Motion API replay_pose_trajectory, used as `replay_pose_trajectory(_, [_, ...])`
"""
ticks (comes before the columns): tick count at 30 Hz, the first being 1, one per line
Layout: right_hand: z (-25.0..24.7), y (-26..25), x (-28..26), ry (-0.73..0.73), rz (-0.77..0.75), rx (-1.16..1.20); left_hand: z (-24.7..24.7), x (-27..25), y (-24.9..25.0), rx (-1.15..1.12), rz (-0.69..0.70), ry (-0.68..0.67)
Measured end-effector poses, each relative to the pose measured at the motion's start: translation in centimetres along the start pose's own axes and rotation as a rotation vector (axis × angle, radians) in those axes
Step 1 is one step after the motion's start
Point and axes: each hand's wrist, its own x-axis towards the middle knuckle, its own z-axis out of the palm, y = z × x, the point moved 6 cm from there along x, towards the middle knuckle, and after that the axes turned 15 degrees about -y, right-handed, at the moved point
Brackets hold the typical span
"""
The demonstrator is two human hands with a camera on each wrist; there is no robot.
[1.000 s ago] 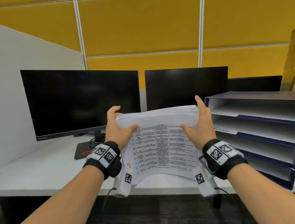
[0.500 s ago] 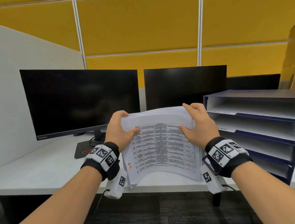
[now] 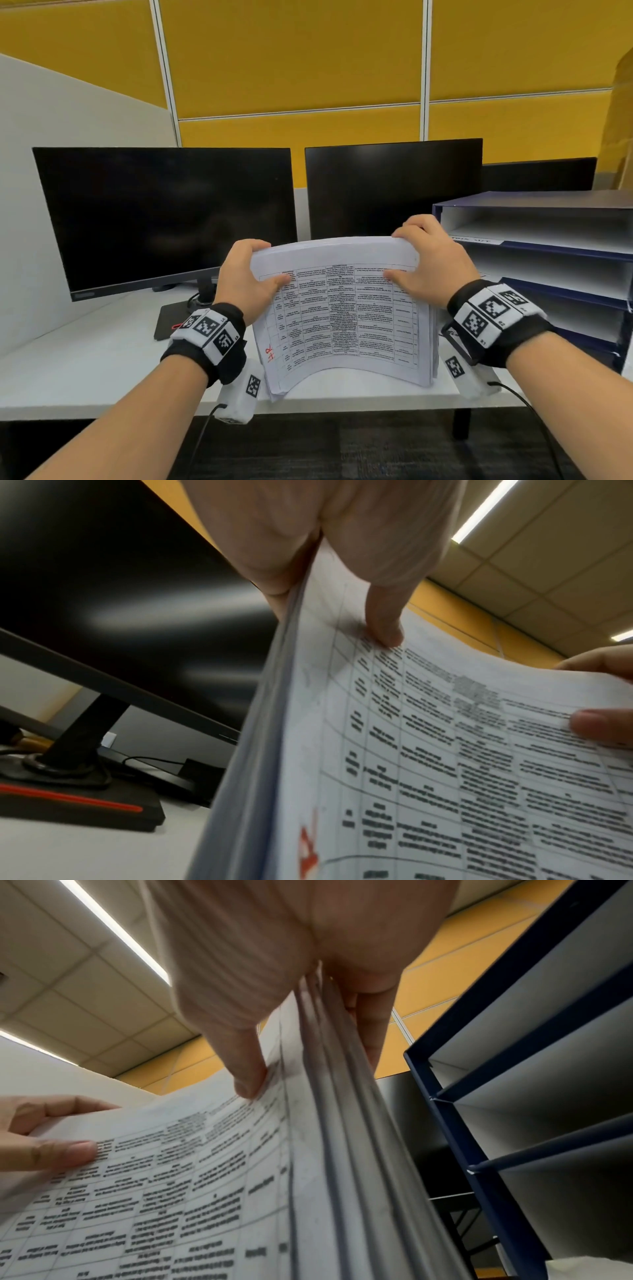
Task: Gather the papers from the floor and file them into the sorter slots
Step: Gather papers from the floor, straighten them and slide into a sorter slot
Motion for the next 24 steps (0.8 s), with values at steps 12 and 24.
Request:
replay_pose_trajectory(12, [0.2, 1.3, -1.0, 0.05, 0.04, 0.105, -0.3, -0.2, -0.3, -0.097, -0.052, -0.013])
replay_pose_trajectory(24, [3.5, 1.4, -1.4, 0.094, 0.159, 0.984, 1.3, -0.1, -0.4, -0.365, -0.136, 0.06])
